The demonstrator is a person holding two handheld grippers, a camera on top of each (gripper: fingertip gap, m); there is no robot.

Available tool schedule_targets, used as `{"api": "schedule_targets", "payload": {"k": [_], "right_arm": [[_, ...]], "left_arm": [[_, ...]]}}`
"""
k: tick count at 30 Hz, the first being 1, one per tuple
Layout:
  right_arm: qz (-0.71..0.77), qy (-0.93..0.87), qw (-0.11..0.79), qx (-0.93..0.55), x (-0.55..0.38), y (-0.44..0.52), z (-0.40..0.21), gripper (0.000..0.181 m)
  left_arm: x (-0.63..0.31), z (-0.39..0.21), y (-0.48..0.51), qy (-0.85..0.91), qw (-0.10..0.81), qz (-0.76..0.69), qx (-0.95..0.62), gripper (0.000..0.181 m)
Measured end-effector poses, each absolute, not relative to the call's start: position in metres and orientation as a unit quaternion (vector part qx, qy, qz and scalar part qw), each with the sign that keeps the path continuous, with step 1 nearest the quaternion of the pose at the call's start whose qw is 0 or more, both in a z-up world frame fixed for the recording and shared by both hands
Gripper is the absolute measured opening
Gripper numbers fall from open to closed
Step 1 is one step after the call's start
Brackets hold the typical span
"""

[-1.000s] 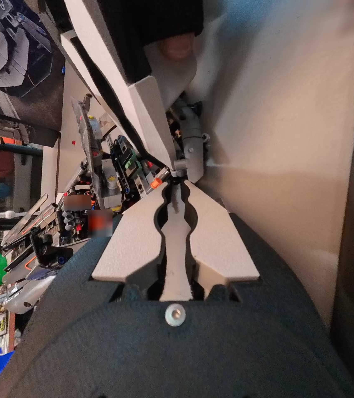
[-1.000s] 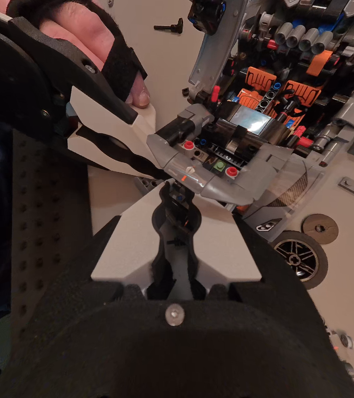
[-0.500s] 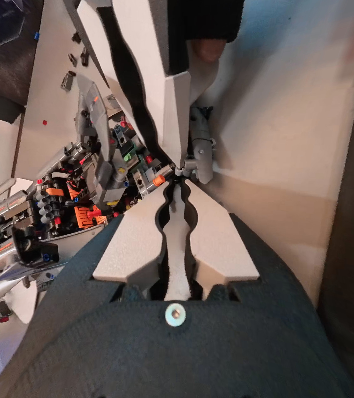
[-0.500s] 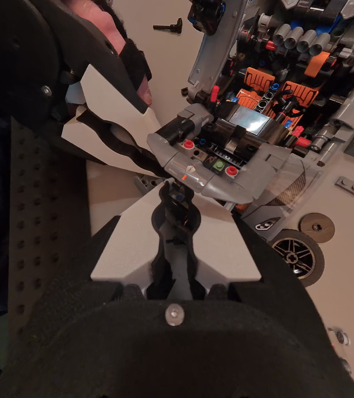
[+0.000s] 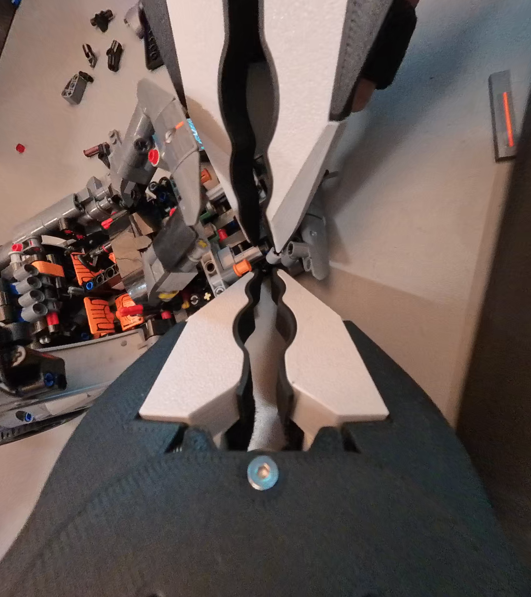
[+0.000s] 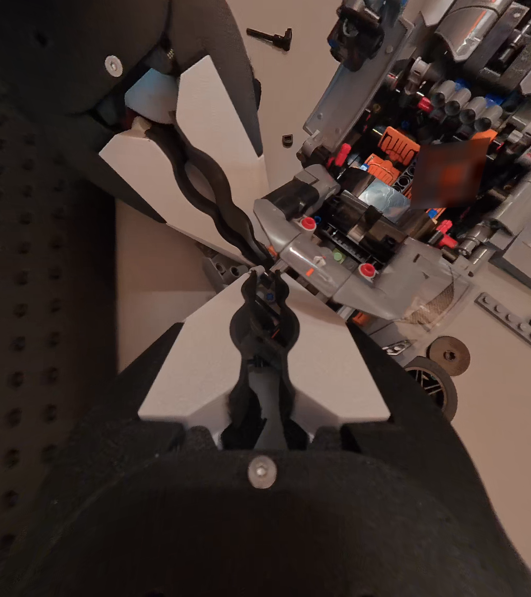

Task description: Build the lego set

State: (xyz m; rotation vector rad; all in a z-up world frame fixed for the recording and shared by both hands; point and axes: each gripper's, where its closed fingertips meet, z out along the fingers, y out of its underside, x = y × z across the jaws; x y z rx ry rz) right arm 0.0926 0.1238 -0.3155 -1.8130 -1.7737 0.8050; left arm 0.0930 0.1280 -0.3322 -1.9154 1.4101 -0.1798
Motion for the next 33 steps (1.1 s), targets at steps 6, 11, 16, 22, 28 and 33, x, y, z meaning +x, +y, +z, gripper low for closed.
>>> {"api": "schedule_targets", "payload": {"k": [6,11,16,22,28,33], "right_arm": [[0.289,-0.660,0.250,-0.647,0.093,0.123,-0.315,0.008],[0.289,-0.669,0.259,-0.635,0.093,0.123,-0.315,0.007],[0.268,-0.675,0.288,-0.624,0.089,0.129,-0.315,0.000],[0.270,-0.663,0.274,-0.642,0.091,0.128,-0.315,0.002],[0.278,-0.666,0.254,-0.644,0.101,0.124,-0.314,0.009],[0.285,-0.658,0.248,-0.651,0.099,0.125,-0.315,0.011]], "left_arm": [[0.094,-0.332,0.128,0.534,0.360,-0.099,-0.759,0.004],[0.094,-0.332,0.127,0.525,0.356,-0.119,-0.764,0.003],[0.095,-0.332,0.126,0.514,0.349,-0.145,-0.770,0.003],[0.099,-0.332,0.124,0.530,0.354,-0.140,-0.758,0.003],[0.098,-0.331,0.124,0.517,0.344,-0.162,-0.767,0.003],[0.098,-0.331,0.123,0.508,0.339,-0.174,-0.773,0.003]]}}
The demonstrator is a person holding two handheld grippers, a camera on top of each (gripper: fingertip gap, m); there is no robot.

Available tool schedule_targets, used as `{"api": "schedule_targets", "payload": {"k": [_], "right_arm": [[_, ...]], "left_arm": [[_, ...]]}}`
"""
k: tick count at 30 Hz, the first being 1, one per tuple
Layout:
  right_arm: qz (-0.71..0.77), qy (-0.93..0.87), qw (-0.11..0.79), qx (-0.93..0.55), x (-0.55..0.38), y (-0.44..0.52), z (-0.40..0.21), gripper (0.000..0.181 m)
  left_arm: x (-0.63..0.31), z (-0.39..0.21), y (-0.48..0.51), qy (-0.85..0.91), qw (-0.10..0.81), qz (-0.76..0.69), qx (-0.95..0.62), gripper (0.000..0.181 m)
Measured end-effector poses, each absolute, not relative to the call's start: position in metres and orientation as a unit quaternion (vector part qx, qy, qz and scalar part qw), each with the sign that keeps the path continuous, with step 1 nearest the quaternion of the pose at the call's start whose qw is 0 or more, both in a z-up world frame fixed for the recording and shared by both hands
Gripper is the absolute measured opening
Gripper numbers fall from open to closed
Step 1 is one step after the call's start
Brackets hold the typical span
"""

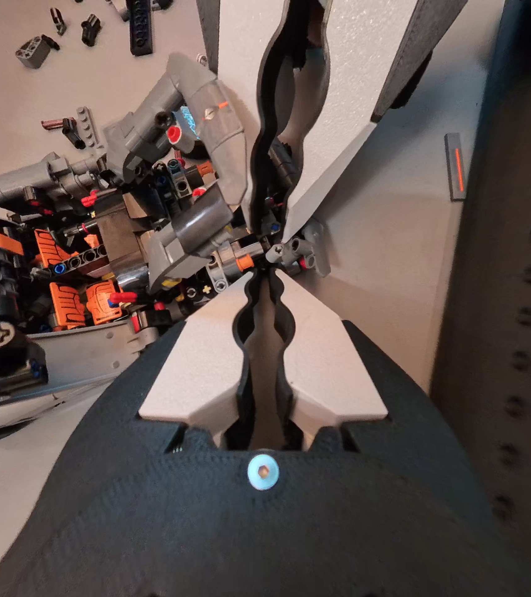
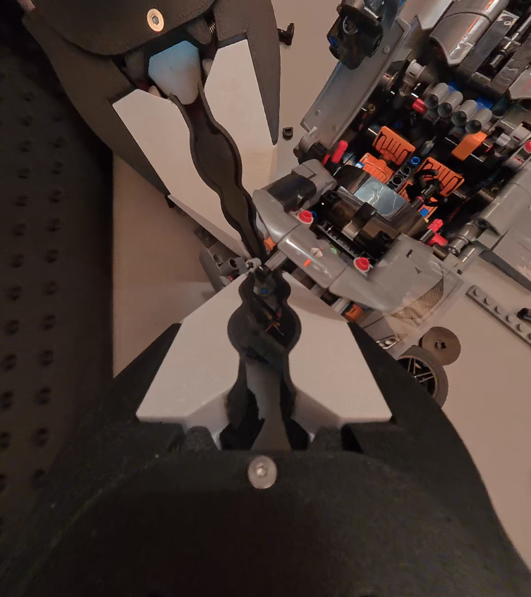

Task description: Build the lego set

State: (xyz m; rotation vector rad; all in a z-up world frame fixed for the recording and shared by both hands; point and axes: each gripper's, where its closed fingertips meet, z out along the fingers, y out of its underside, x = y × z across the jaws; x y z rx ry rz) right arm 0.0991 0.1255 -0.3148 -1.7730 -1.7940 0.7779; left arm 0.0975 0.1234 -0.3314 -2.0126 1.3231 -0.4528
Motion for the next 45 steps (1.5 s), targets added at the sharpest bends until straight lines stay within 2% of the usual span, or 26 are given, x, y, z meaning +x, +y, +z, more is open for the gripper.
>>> {"api": "schedule_targets", "payload": {"k": [25,45], "right_arm": [[0.259,-0.666,0.250,-0.654,0.0927,0.1279,-0.3175,0.005],[0.296,-0.636,0.230,-0.674,0.0909,0.1288,-0.3144,0.011]], "left_arm": [[0.0967,-0.3349,0.1241,0.504,0.336,-0.179,-0.775,0.000],[0.0993,-0.3350,0.1232,0.509,0.339,-0.191,-0.768,0.000]]}}
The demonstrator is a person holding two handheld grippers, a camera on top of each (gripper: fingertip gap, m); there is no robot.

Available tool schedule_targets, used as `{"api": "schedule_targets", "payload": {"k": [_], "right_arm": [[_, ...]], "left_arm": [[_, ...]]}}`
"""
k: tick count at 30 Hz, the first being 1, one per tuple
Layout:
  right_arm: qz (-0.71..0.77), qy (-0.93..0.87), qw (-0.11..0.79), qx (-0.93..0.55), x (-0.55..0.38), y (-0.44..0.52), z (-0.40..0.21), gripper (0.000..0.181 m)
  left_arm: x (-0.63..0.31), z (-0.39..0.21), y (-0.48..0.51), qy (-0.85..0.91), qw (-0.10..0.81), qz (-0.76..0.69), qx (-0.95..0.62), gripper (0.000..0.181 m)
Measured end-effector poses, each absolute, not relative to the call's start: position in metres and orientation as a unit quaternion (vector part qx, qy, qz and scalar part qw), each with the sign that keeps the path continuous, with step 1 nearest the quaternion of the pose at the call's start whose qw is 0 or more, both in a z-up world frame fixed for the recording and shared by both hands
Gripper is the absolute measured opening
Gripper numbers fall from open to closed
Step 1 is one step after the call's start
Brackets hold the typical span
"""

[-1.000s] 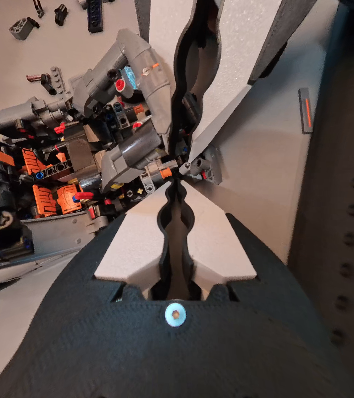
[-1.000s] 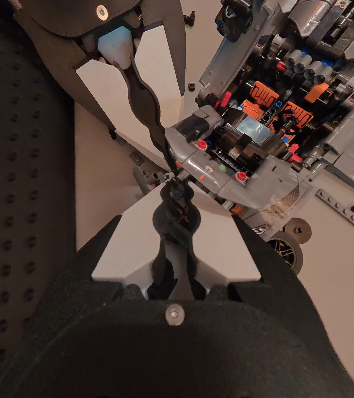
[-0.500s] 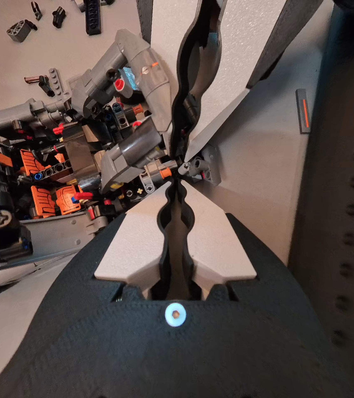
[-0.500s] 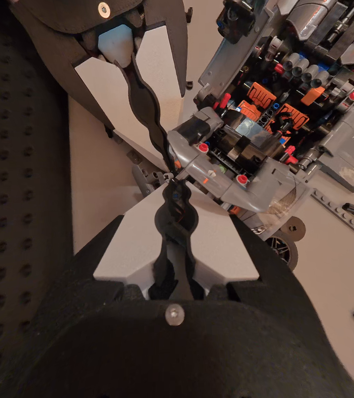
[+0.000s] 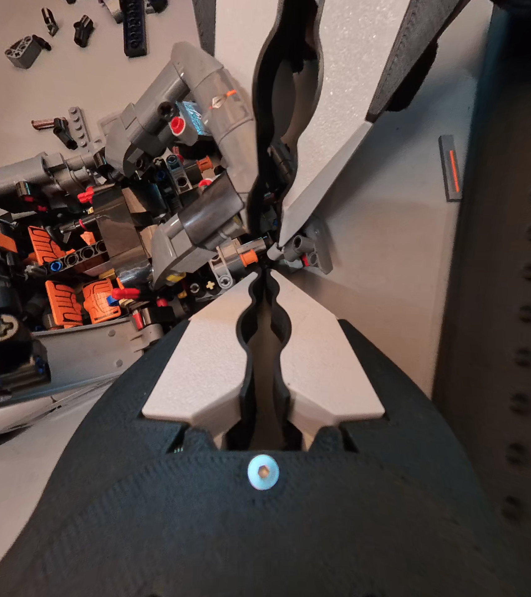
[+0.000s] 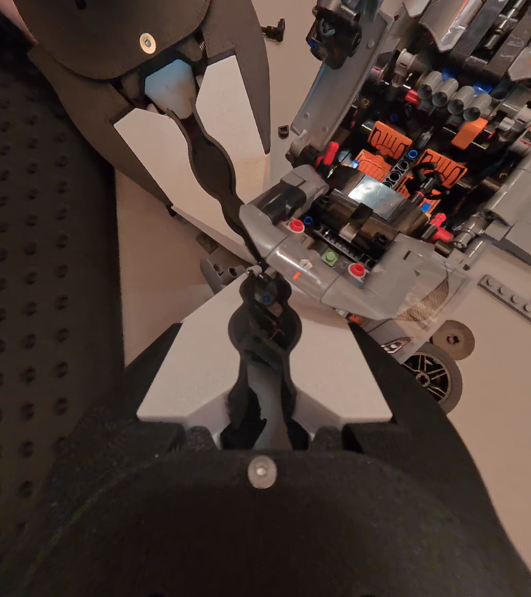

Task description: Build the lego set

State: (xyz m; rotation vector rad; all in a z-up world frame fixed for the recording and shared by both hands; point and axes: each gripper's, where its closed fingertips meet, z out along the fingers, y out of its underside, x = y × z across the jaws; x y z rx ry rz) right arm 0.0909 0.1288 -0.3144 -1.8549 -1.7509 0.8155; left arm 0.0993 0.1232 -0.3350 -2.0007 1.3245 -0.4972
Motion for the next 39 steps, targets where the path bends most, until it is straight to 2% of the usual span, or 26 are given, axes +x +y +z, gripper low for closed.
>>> {"api": "schedule_targets", "payload": {"k": [15,29,31,39], "right_arm": [[0.257,-0.661,0.256,-0.657,0.088,0.132,-0.316,0.000],[0.283,-0.642,0.237,-0.672,0.096,0.134,-0.316,0.004],[0.290,-0.640,0.228,-0.674,0.100,0.134,-0.316,0.009],[0.296,-0.637,0.217,-0.678,0.107,0.131,-0.318,0.008]], "left_arm": [[0.099,-0.336,0.123,0.508,0.337,-0.181,-0.772,0.000],[0.103,-0.336,0.120,0.531,0.344,-0.173,-0.755,0.000],[0.104,-0.336,0.120,0.530,0.343,-0.175,-0.756,0.000],[0.104,-0.336,0.119,0.530,0.343,-0.178,-0.755,0.000]]}}
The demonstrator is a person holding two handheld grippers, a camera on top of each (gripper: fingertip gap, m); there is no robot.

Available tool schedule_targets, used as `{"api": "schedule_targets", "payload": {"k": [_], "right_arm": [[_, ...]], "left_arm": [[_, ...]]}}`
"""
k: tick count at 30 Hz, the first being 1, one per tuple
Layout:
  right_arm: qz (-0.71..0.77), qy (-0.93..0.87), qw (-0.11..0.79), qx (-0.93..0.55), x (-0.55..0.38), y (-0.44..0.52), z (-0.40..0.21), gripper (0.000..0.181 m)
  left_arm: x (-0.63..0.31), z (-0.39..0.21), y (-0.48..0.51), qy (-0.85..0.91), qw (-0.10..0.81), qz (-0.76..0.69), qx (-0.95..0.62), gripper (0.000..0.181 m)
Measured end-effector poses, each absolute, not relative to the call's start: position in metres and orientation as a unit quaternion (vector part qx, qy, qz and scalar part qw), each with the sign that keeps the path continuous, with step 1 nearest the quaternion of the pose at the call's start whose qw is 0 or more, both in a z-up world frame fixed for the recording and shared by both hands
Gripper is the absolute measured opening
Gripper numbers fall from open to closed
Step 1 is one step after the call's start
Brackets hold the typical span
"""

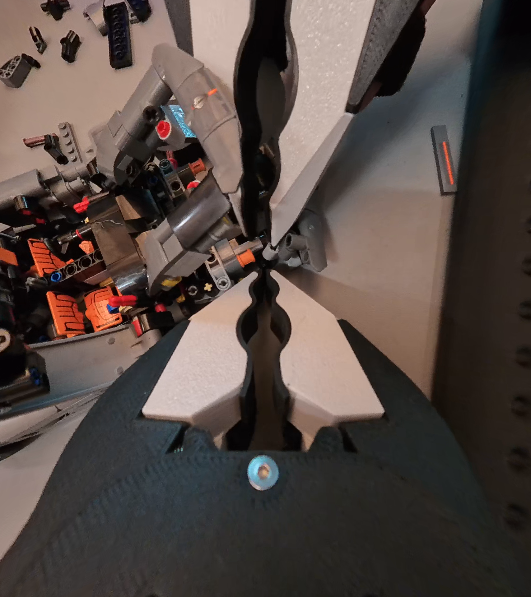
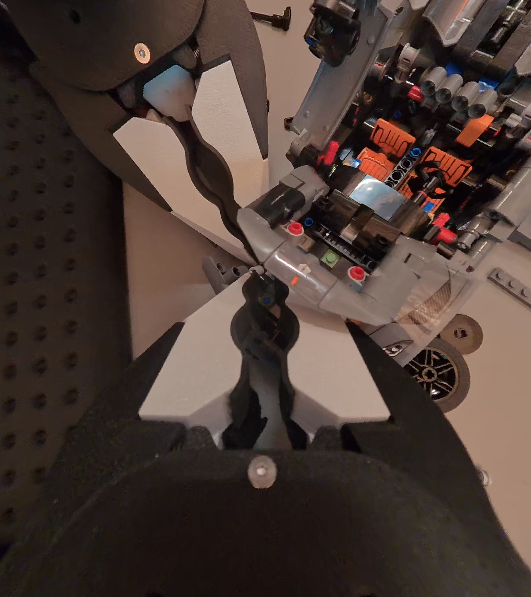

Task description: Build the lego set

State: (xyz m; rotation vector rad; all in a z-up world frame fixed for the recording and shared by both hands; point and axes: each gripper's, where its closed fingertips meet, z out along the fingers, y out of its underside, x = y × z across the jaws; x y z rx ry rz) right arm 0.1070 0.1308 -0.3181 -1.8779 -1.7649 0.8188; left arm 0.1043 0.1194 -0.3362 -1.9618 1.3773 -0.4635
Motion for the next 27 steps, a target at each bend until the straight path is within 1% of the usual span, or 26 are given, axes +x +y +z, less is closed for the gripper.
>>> {"api": "schedule_targets", "payload": {"k": [14,17,25,27], "right_arm": [[0.261,-0.655,0.225,-0.672,0.1116,0.1303,-0.3187,0.004],[0.247,-0.659,0.234,-0.671,0.1105,0.1331,-0.3199,0.000],[0.261,-0.650,0.238,-0.673,0.1119,0.1327,-0.3170,0.000],[0.271,-0.646,0.223,-0.677,0.1135,0.1304,-0.3182,0.005]], "left_arm": [[0.1048,-0.3360,0.1195,0.522,0.342,-0.179,-0.761,0.000],[0.1049,-0.3360,0.1195,0.522,0.342,-0.178,-0.761,0.000],[0.1066,-0.3361,0.1182,0.530,0.342,-0.183,-0.754,0.000],[0.1063,-0.3358,0.1183,0.533,0.345,-0.180,-0.752,0.000]]}}
